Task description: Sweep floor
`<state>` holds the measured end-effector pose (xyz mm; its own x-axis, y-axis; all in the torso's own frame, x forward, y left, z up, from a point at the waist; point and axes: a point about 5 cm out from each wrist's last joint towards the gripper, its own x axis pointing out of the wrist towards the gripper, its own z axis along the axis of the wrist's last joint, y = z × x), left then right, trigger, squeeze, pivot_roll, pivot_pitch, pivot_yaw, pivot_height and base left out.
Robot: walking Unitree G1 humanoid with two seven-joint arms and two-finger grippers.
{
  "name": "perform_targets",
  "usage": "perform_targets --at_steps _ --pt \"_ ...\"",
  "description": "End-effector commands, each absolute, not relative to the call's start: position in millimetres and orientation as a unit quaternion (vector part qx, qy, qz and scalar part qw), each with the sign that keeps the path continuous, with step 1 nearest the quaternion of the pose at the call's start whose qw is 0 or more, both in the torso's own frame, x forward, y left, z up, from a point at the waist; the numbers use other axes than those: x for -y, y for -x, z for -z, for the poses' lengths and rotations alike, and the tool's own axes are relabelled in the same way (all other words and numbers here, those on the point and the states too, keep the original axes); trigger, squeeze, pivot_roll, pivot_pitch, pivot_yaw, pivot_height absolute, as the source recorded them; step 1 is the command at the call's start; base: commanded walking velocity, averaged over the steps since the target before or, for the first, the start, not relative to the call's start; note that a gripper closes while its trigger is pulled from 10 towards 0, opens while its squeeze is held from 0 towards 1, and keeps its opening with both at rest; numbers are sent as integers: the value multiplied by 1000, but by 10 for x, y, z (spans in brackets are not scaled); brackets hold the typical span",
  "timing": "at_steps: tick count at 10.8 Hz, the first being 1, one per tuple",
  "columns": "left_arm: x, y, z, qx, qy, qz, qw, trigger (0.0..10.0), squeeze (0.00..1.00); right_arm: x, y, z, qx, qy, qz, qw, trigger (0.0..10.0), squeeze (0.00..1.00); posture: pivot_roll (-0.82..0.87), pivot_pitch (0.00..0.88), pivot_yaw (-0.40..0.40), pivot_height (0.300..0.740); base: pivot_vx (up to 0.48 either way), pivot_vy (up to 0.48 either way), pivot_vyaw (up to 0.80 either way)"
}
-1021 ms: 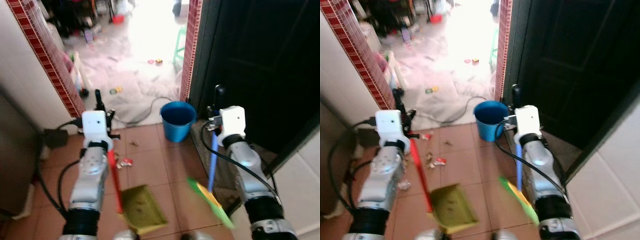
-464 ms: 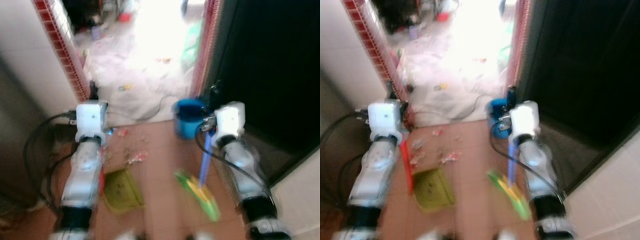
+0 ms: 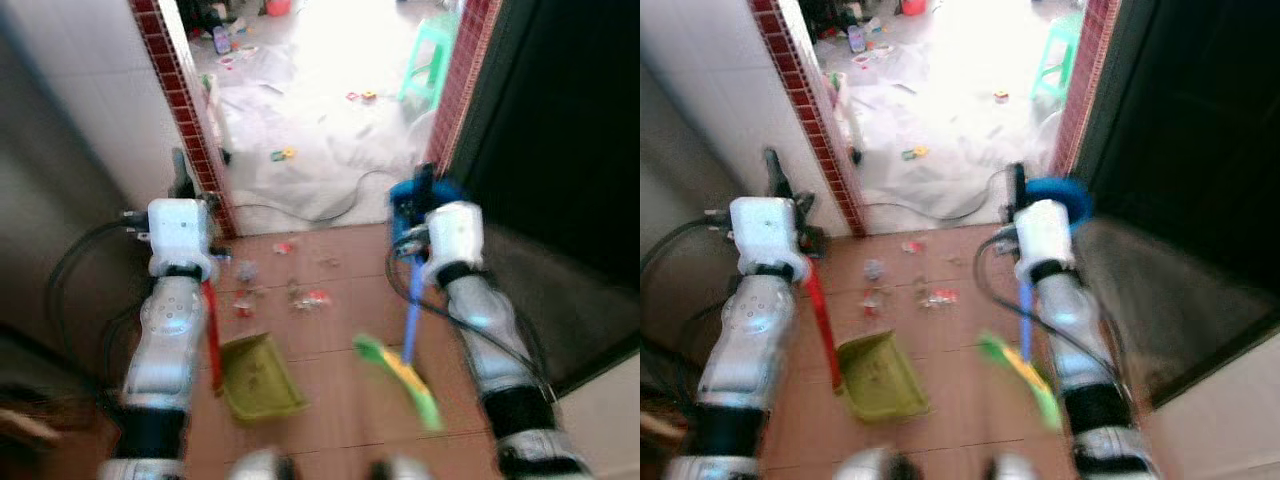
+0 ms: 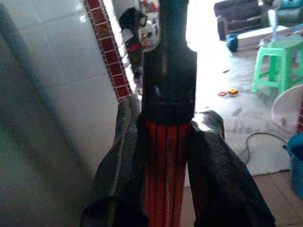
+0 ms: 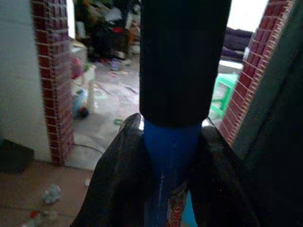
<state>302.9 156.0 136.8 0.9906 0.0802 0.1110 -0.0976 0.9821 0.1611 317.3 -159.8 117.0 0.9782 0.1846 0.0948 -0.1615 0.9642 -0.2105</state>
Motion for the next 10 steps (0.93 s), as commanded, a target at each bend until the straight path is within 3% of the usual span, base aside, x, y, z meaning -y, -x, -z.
perform_targets --at_steps 1,4,6,10 --pt "-1653 -3040 -1552 97 -91 -64 989 10000 0 1561 -3212 -1310 87 112 -92 986 10000 0 -58 0 58 740 0 0 0" --pt "-1673 -2964 -1499 98 -88 -58 990 10000 0 1533 -3215 -1324 93 111 -94 985 10000 0 -47 0 52 740 0 0 0" --pt "-1838 -2903 -1290 69 -83 -90 990 10000 0 1533 -3223 -1343 100 111 -95 984 10000 0 -43 0 55 740 0 0 262" --pt "-1800 -2916 -1258 64 -71 -82 992 10000 0 1529 -3211 -1332 100 104 -90 985 10000 0 -43 0 63 740 300 0 0"
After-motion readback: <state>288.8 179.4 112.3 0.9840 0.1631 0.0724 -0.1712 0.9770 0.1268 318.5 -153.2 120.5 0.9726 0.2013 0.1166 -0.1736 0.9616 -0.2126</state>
